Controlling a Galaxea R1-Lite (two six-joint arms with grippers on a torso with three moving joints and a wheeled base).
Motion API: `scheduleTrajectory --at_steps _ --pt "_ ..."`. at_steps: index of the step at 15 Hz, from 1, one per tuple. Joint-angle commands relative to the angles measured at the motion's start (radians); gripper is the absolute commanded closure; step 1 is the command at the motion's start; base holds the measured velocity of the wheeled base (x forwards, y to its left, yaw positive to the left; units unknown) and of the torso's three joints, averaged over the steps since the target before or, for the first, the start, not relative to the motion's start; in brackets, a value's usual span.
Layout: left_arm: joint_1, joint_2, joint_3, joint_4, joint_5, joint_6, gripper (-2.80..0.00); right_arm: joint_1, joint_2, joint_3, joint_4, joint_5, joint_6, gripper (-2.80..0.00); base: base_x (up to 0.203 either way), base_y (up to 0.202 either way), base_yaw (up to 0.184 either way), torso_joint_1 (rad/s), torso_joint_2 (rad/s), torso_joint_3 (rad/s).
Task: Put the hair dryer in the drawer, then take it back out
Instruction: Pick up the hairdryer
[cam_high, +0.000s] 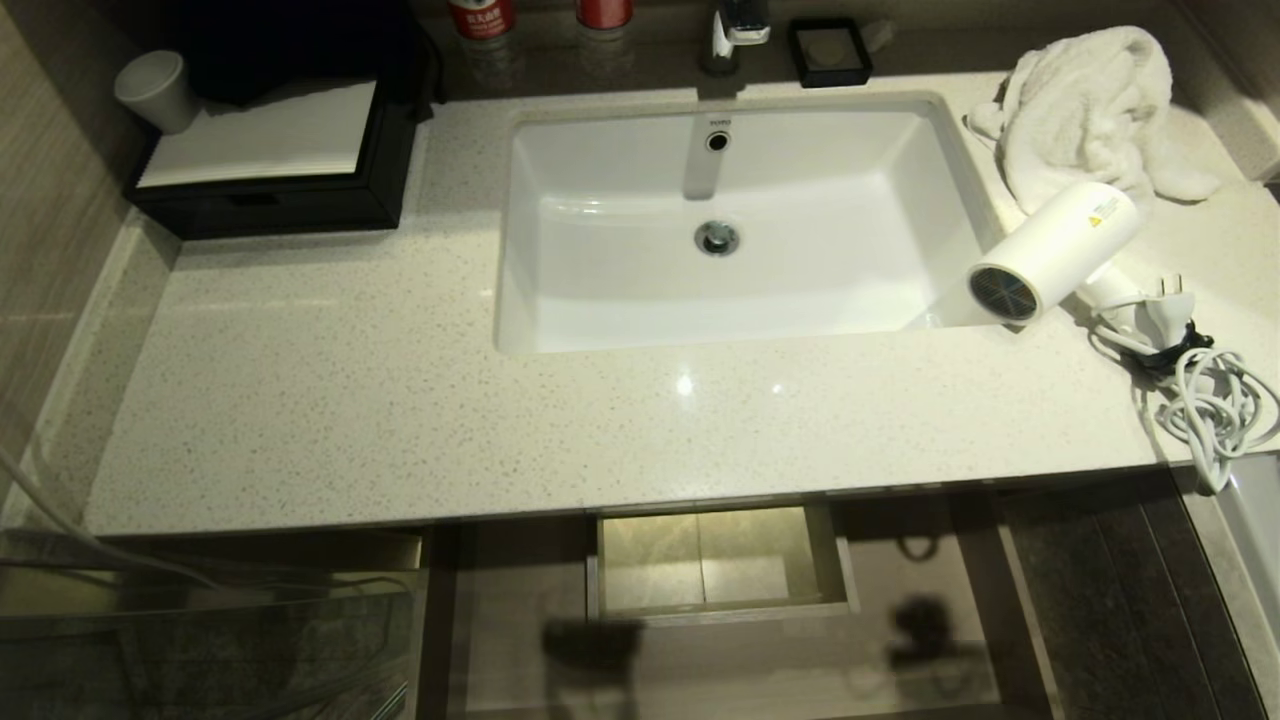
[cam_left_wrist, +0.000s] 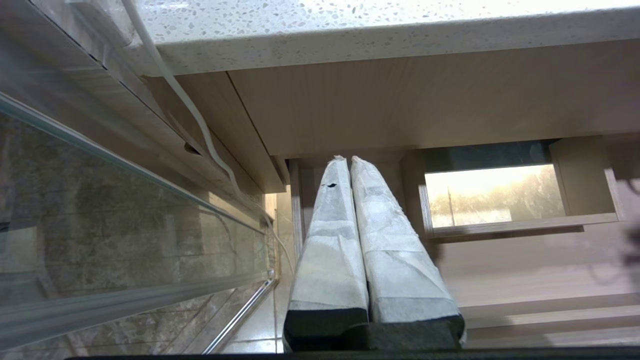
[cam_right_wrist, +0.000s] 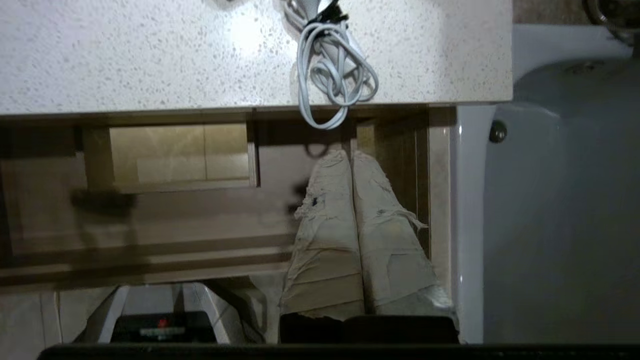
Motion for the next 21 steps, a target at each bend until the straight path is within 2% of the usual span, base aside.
scheduleTrajectory --at_steps 1,2,4,7,9,11,15,19,21 --pt "0.0 0.0 0.0 0.0 0.0 0.0 0.0 -0.009 0.172 0.015 0.0 0.026 0.016 0.0 0.0 0.0 0.0 0.0 0.0 0.0" --pt "0.0 0.0 0.001 0.0 0.0 0.0 0.0 -0.022 0.216 0.022 -0.006 0.05 0.024 -2.8 0.0 0.0 0.0 0.0 0.0 0.0" --pt "0.001 0.0 0.0 0.0 0.0 0.0 0.0 -0.047 0.29 0.036 -0.032 0.115 0.026 -2.8 0.0 0.0 0.0 0.0 0.0 0.0" --pt "0.0 0.0 0.0 0.0 0.0 0.0 0.0 -0.071 0.397 0.06 -0.128 0.13 0.013 -2.8 0.0 0.0 0.0 0.0 0.0 0.0" --pt "0.0 0.0 0.0 0.0 0.0 0.0 0.0 -0.125 0.474 0.061 -0.167 0.132 0.0 -2.8 0.0 0.0 0.0 0.0 0.0 0.0" --pt "0.0 0.0 0.0 0.0 0.0 0.0 0.0 -0.194 0.523 0.074 -0.223 0.132 -0.068 -2.8 0.0 0.0 0.0 0.0 0.0 0.0" --pt "0.0 0.0 0.002 0.0 0.0 0.0 0.0 -0.272 0.627 0.069 -0.322 0.189 -0.215 -2.8 0.0 0.0 0.0 0.0 0.0 0.0" --pt "0.001 0.0 0.001 0.0 0.0 0.0 0.0 -0.348 0.738 0.004 -0.405 0.302 -0.352 -2.8 0.0 0.0 0.0 0.0 0.0 0.0" --pt "0.0 0.0 0.0 0.0 0.0 0.0 0.0 -0.38 0.781 -0.028 -0.434 0.396 -0.392 -2.8 0.0 0.0 0.0 0.0 0.0 0.0"
